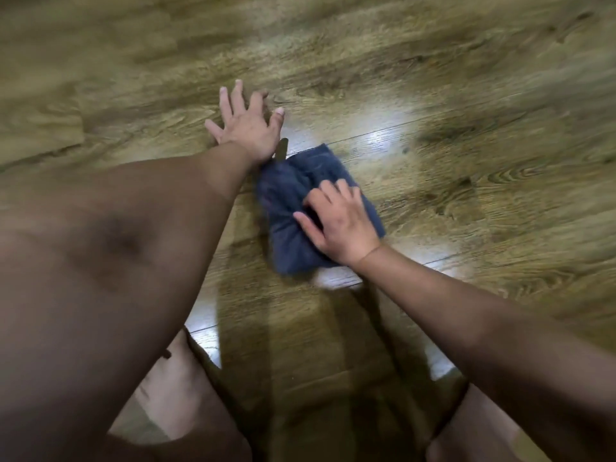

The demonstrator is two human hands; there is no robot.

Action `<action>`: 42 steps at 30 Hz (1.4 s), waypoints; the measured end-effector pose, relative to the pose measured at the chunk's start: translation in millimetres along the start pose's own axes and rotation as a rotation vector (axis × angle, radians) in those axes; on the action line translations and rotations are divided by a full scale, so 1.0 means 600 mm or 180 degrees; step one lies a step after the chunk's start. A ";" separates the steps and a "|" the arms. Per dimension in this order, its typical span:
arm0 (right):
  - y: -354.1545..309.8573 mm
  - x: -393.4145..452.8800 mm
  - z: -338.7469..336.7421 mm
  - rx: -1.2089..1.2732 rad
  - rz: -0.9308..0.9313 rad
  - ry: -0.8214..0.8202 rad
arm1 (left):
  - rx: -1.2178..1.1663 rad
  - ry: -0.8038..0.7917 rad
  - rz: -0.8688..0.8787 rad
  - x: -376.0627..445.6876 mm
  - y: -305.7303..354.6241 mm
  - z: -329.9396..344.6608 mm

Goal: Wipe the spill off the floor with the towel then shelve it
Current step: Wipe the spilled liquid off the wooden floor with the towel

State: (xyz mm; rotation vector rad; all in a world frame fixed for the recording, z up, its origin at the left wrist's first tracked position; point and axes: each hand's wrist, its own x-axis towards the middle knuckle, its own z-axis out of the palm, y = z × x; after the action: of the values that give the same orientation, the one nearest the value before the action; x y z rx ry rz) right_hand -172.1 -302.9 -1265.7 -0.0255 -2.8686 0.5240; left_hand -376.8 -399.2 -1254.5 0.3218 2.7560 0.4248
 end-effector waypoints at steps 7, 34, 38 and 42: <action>0.120 0.010 -0.043 -0.0542 -0.0397 -0.0189 | -0.0187 0.0014 -0.0264 0.006 -0.034 -0.012; -0.023 0.038 0.016 -0.0798 0.0285 -0.1314 | 0.0305 -0.0020 -0.0088 -0.017 -0.079 -0.011; 0.033 0.009 -0.001 -0.0884 0.0019 -0.1388 | 0.0032 0.0031 -0.0030 -0.002 -0.014 -0.012; 0.170 -0.031 -0.062 -0.1124 0.1251 -0.1075 | 0.0039 0.0084 0.0404 0.016 0.043 -0.009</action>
State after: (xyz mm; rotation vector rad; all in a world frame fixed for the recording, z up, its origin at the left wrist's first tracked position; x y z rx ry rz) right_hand -148.3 -195.5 -1271.9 -0.6244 -3.2644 0.0777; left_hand -383.2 -373.9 -1243.7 0.4995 2.7743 0.4473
